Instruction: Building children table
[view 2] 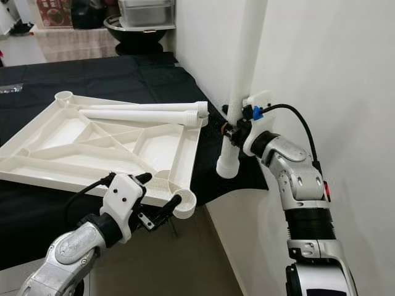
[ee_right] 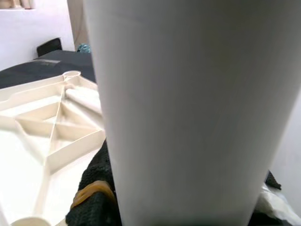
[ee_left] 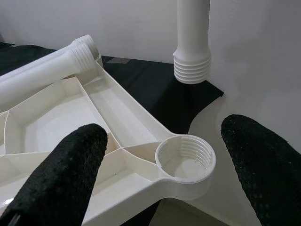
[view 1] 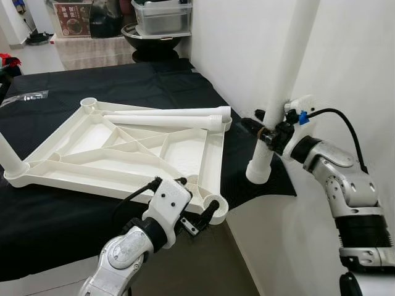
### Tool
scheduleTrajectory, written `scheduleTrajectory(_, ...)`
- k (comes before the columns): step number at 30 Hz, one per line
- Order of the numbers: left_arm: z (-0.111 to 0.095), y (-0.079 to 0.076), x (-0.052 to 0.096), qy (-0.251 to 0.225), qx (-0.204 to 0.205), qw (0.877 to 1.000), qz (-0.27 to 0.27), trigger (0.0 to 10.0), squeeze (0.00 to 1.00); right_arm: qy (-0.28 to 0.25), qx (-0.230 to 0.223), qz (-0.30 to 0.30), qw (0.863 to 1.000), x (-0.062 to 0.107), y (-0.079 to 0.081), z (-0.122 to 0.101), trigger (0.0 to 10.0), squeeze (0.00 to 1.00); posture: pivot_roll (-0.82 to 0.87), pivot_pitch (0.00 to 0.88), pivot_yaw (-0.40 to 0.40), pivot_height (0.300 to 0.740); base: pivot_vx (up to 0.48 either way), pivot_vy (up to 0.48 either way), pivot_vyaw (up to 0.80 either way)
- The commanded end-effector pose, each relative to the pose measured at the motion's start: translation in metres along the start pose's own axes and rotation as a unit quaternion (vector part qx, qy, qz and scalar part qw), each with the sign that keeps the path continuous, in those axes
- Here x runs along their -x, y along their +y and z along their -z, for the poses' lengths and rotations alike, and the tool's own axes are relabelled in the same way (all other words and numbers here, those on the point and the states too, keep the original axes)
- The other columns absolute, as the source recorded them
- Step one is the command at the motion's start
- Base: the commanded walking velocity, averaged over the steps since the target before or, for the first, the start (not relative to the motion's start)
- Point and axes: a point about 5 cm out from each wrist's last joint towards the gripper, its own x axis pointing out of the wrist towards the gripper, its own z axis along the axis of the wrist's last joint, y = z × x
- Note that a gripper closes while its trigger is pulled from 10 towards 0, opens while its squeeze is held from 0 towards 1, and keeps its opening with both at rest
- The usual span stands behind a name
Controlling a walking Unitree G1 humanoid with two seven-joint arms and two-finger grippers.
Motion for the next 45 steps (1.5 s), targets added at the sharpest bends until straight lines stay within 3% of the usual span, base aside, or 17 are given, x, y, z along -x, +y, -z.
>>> scheduleTrajectory(1, 0.006, -0.002, 0.000, 0.019, 0.010, 1.000, 0.023, 10.0, 0.00, -0.018, 0.009, 0.025, 1.000, -0.001, -0.006, -0.008, 10.0, 0.00, -0.01, 0.026, -0.045, 0.740, 0.000, 0.000, 0.00)
scheduleTrajectory(3, 0.011, -0.012, 0.000, 0.037, 0.049, 0.994, 0.088, 10.0, 0.00, -0.027, 0.016, 0.050, 0.998, -0.002, -0.007, -0.012, 10.0, 0.00, -0.01, 0.038, -0.036, 0.740, 0.000, 0.000, 0.00)
scheduleTrajectory(7, 0.015, -0.016, -0.004, 0.044, 0.086, 0.984, 0.152, 10.0, 0.00, -0.043, 0.020, 0.062, 0.997, -0.005, -0.005, -0.018, 10.0, 0.00, -0.01, 0.053, -0.036, 0.740, 0.000, 0.000, 0.00)
scheduleTrajectory(14, 0.017, -0.009, -0.016, 0.046, 0.087, 0.979, 0.180, 10.0, 0.00, -0.064, 0.012, 0.065, 0.996, -0.008, 0.000, -0.026, 10.0, 0.00, -0.01, 0.075, -0.034, 0.740, 0.000, 0.000, 0.00)
scheduleTrajectory(16, 0.017, -0.004, -0.034, 0.038, 0.112, 0.976, 0.183, 10.0, 0.00, -0.079, 0.015, 0.064, 0.995, -0.010, 0.005, -0.034, 10.0, 0.00, -0.01, 0.100, -0.026, 0.740, 0.000, 0.000, 0.00)
scheduleTrajectory(18, 0.017, -0.003, -0.038, 0.037, 0.114, 0.975, 0.186, 10.0, 0.00, -0.083, 0.014, 0.065, 0.994, -0.010, 0.006, -0.036, 10.0, 0.00, -0.01, 0.103, -0.025, 0.740, 0.000, 0.000, 0.00)
scheduleTrajectory(27, 0.009, -0.009, -0.057, 0.029, 0.115, 0.962, 0.244, 10.0, 0.00, -0.094, 0.014, 0.067, 0.993, -0.011, 0.009, -0.043, 10.0, 0.00, -0.02, 0.125, -0.020, 0.740, 0.000, 0.000, 0.00)
scheduleTrajectory(29, 0.003, -0.030, -0.056, 0.026, 0.127, 0.942, 0.310, 10.0, 0.00, -0.097, 0.015, 0.071, 0.993, -0.012, 0.008, -0.045, 10.0, 0.00, -0.01, 0.123, -0.016, 0.740, 0.000, 0.000, 0.00)
scheduleTrajectory(31, 0.003, -0.030, -0.056, 0.026, 0.127, 0.942, 0.310, 10.0, 0.00, -0.097, 0.015, 0.071, 0.993, -0.012, 0.008, -0.045, 10.0, 0.00, -0.01, 0.123, -0.016, 0.740, 0.000, 0.000, 0.00)
scheduleTrajectory(34, 0.002, -0.060, -0.051, 0.031, 0.141, 0.914, 0.379, 10.0, 0.00, -0.103, 0.013, 0.076, 0.992, -0.014, 0.007, -0.047, 10.0, 0.00, -0.01, 0.120, -0.012, 0.740, 0.000, 0.000, 0.00)
scheduleTrajectory(38, 0.004, -0.069, -0.052, 0.041, 0.152, 0.909, 0.386, 10.0, 0.00, -0.105, 0.013, 0.079, 0.991, -0.014, 0.006, -0.047, 10.0, 0.00, -0.01, 0.117, -0.011, 0.740, 0.000, 0.000, 0.00)
scheduleTrajectory(39, 0.016, -0.073, -0.054, 0.092, 0.158, 0.909, 0.374, 10.0, 0.00, -0.108, 0.012, 0.081, 0.991, -0.015, 0.005, -0.050, 10.0, 0.00, -0.01, 0.115, -0.014, 0.740, 0.000, 0.000, 0.00)
scheduleTrajectory(45, 0.029, -0.061, -0.061, 0.129, 0.179, 0.923, 0.317, 10.0, 0.00, -0.114, 0.017, 0.085, 0.990, -0.015, 0.003, -0.055, 10.0, 0.00, -0.01, 0.113, -0.010, 0.740, 0.000, 0.000, 0.00)
